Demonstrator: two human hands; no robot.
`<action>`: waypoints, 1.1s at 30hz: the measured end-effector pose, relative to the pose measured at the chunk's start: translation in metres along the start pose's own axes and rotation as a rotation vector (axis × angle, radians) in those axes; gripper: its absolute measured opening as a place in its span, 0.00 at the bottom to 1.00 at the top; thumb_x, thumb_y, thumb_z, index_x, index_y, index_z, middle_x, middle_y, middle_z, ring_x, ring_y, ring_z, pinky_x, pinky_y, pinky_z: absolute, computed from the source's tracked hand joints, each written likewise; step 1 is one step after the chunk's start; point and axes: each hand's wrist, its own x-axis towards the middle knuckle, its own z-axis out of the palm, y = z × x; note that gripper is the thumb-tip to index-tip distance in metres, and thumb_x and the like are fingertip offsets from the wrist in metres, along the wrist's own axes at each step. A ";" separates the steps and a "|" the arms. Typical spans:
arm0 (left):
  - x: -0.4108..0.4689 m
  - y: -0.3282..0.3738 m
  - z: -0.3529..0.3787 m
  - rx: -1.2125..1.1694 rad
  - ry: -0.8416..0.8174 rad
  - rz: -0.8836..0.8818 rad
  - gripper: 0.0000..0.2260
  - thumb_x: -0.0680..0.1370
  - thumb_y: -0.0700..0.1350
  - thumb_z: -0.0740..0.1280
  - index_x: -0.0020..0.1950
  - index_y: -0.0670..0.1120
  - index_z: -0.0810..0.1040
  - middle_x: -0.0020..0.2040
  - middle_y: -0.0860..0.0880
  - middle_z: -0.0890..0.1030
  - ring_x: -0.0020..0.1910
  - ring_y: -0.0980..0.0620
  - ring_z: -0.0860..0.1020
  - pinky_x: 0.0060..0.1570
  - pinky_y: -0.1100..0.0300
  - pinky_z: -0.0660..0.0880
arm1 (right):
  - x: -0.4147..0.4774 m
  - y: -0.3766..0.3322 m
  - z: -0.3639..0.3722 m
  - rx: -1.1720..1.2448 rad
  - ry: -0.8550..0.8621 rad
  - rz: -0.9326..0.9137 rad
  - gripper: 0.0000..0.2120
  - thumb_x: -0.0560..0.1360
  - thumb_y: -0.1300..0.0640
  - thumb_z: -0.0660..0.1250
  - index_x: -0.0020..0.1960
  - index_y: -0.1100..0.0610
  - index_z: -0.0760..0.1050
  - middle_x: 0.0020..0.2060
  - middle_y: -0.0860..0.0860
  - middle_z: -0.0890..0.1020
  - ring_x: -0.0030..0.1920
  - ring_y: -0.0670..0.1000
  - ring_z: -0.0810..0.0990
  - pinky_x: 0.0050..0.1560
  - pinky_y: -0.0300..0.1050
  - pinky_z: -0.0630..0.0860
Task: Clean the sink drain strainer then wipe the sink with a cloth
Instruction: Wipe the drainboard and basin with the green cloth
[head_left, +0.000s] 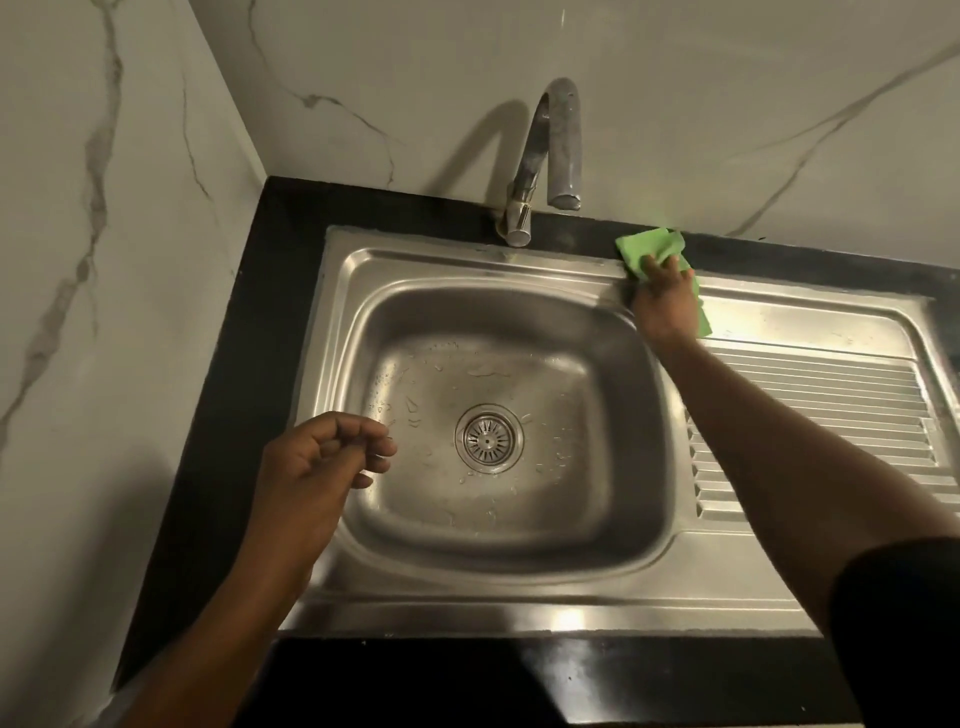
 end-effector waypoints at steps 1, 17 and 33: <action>0.000 -0.001 -0.001 0.005 0.002 -0.007 0.17 0.81 0.30 0.64 0.48 0.49 0.86 0.44 0.48 0.89 0.45 0.46 0.88 0.47 0.52 0.81 | -0.004 -0.007 0.015 -0.056 -0.031 -0.051 0.24 0.84 0.57 0.58 0.79 0.55 0.68 0.81 0.60 0.64 0.79 0.65 0.62 0.77 0.57 0.63; 0.007 0.008 0.006 0.016 0.009 -0.023 0.20 0.80 0.30 0.63 0.46 0.53 0.87 0.44 0.48 0.89 0.44 0.47 0.88 0.45 0.55 0.80 | -0.116 -0.158 0.135 0.000 -0.211 -0.570 0.34 0.81 0.64 0.59 0.84 0.55 0.54 0.84 0.55 0.54 0.85 0.57 0.47 0.83 0.60 0.49; 0.005 0.001 -0.009 0.013 0.042 -0.092 0.18 0.81 0.30 0.64 0.45 0.50 0.86 0.44 0.48 0.89 0.45 0.45 0.87 0.44 0.56 0.79 | -0.093 -0.176 0.095 0.440 0.017 -0.504 0.22 0.86 0.54 0.56 0.80 0.50 0.68 0.80 0.51 0.67 0.81 0.51 0.63 0.80 0.46 0.63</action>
